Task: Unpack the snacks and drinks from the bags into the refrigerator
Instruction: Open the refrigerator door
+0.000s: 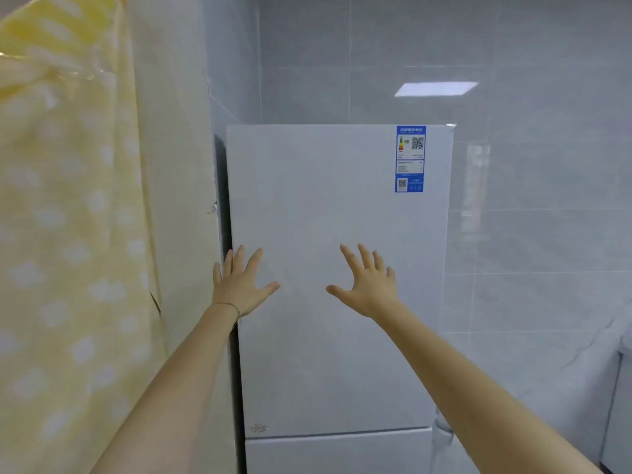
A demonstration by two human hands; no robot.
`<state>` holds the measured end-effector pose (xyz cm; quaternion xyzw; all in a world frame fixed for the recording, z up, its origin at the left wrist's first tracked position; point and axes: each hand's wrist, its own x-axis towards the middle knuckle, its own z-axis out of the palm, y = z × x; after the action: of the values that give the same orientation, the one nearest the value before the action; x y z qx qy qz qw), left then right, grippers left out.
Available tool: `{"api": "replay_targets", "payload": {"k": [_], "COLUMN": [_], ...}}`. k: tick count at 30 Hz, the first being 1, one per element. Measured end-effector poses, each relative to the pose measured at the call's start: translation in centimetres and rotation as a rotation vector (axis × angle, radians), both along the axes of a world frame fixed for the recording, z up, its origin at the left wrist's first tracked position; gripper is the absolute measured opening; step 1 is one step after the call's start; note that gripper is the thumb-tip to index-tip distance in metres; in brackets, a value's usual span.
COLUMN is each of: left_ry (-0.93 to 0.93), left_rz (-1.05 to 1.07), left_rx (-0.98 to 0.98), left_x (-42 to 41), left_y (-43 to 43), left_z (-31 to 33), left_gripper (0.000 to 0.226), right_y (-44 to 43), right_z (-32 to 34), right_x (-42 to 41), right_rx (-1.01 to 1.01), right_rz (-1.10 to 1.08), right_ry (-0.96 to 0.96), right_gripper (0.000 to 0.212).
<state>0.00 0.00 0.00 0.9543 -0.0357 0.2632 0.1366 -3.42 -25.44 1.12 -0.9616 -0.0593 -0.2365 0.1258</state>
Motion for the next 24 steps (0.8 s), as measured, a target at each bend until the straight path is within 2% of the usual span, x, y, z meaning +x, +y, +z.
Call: {"api": "replay_targets", "payload": {"k": [4, 8, 12, 18, 24], "left_ry": [0.040, 0.088, 0.146, 0.184, 0.069], "left_rz": [-0.010, -0.092, -0.180, -0.196, -0.175], "left_rx": [-0.201, -0.521, -0.767, -0.873, -0.881], "left_x": [1.2, 2.4, 3.9, 6.1, 6.6], "left_y": [0.7, 1.3, 1.7, 2.1, 1.8], "left_z": [-1.6, -2.6, -3.2, -4.1, -5.3], "left_gripper": [0.095, 0.109, 0.113, 0.109, 0.104], "right_y": [1.2, 1.9, 2.4, 2.9, 3.4], "right_z": [-1.1, -2.2, -2.7, -3.5, -4.5], "right_x": [1.6, 3.2, 3.9, 3.9, 2.8], "right_rx": [-0.025, -0.036, -0.026, -0.029, -0.016], "right_rz": [0.006, -0.001, 0.010, 0.044, 0.078], "right_ry": [0.011, 0.030, 0.033, -0.009, 0.000], "right_gripper": [0.087, 0.088, 0.088, 0.088, 0.088]}}
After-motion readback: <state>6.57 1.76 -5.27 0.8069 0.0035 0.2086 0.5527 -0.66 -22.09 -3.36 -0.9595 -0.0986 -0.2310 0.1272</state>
